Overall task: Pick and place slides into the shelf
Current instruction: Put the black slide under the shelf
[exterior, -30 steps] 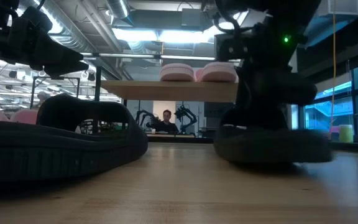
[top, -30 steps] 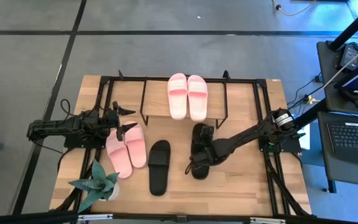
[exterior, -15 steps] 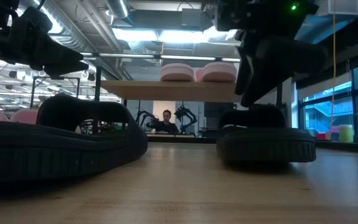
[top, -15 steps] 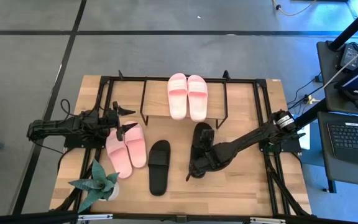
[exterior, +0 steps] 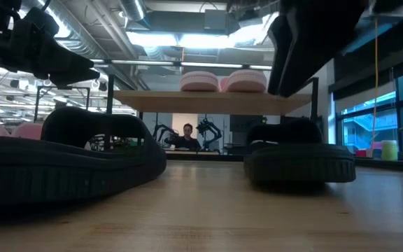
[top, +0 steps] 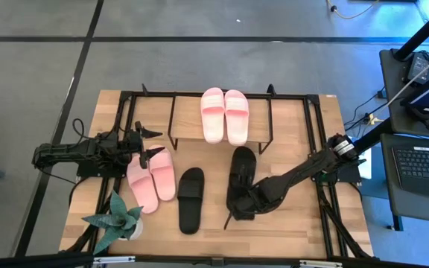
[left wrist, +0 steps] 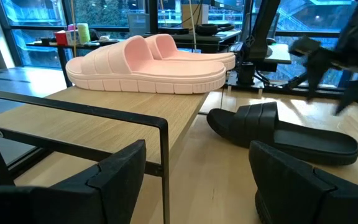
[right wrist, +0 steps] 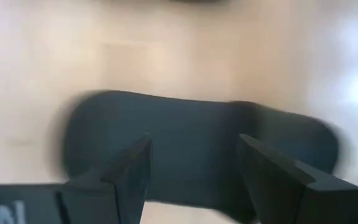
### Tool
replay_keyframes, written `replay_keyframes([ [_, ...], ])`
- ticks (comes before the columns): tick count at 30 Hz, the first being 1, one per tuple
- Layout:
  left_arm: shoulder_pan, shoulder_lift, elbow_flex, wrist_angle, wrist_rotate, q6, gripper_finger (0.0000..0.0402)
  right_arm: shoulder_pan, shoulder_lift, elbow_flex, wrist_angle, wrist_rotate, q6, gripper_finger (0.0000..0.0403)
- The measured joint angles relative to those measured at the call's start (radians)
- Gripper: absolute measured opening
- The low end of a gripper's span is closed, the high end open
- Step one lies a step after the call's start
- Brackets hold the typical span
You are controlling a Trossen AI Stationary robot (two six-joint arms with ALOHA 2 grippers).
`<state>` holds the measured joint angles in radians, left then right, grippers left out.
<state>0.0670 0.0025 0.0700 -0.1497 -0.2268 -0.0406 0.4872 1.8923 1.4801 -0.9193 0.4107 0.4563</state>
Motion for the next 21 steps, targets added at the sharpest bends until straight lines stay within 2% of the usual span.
replay_keyframes([
  [6, 0.0, 0.0, 0.0, 0.0, 0.0, 0.0, 0.0276, 0.002, 0.002, -0.019, 0.22, -0.255, 0.082, 0.0232],
  [9, 0.0, 0.0, 0.0, 0.0, 0.0, 0.0, 0.0276, 0.009, 0.005, -0.055, 0.315, -0.334, 0.092, 0.0232],
  [15, 0.0, 0.0, 0.0, 0.0, 0.0, 0.0, 0.0276, 0.033, 0.005, -0.153, 0.466, -0.412, 0.175, 0.0232],
  [21, 0.0, 0.0, 0.0, 0.0, 0.0, -0.001, 0.0276, 0.044, 0.006, -0.243, 0.625, -0.416, 0.229, 0.0232],
])
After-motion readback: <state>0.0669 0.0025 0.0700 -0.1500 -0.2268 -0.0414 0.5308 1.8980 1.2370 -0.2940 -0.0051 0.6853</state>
